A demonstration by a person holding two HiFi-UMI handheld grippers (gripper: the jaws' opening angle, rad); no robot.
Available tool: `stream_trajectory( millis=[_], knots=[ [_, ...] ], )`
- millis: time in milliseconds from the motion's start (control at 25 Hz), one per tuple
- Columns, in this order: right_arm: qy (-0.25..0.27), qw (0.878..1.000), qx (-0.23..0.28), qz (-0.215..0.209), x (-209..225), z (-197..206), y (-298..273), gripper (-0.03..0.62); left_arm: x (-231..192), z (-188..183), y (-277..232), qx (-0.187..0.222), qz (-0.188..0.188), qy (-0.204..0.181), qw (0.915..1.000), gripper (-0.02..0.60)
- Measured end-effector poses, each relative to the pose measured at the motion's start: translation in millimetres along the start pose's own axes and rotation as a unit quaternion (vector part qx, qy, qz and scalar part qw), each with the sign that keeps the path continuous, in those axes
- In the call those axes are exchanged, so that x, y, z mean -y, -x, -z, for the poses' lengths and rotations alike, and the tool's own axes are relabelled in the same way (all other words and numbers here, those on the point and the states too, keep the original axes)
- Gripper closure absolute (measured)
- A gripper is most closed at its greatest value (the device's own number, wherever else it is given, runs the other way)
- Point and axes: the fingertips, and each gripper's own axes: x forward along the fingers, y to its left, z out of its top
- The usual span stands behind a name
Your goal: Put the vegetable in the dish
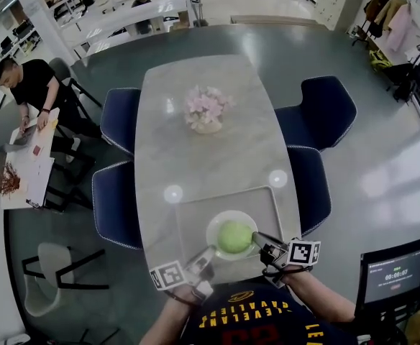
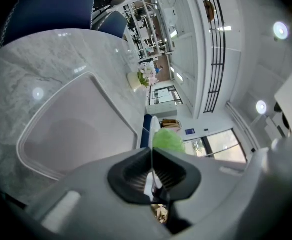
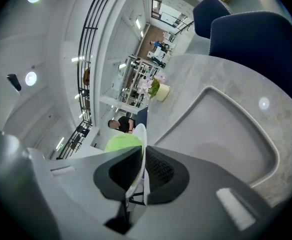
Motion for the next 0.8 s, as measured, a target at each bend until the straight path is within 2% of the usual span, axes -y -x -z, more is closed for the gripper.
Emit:
stream_trajectory(
  millis=[400, 520, 800],
  knots=[
    [0.002, 1.000, -0.027, 0.000, 13, -12, -14, 0.568, -12, -8, -12, 0.015, -0.010, 0.006, 0.9998, 0.569],
    [0.001, 0.999, -0.035, 0.004, 21, -9, -19, 0.569, -24, -9, -13, 0.016, -0.026, -0.004, 0.9995, 0.568],
    [0.000, 0.999, -0.037, 0.007, 43, 10, -30, 0.568, -52, -2, -10, 0.012, -0.036, 0.008, 0.9993, 0.565]
  ],
)
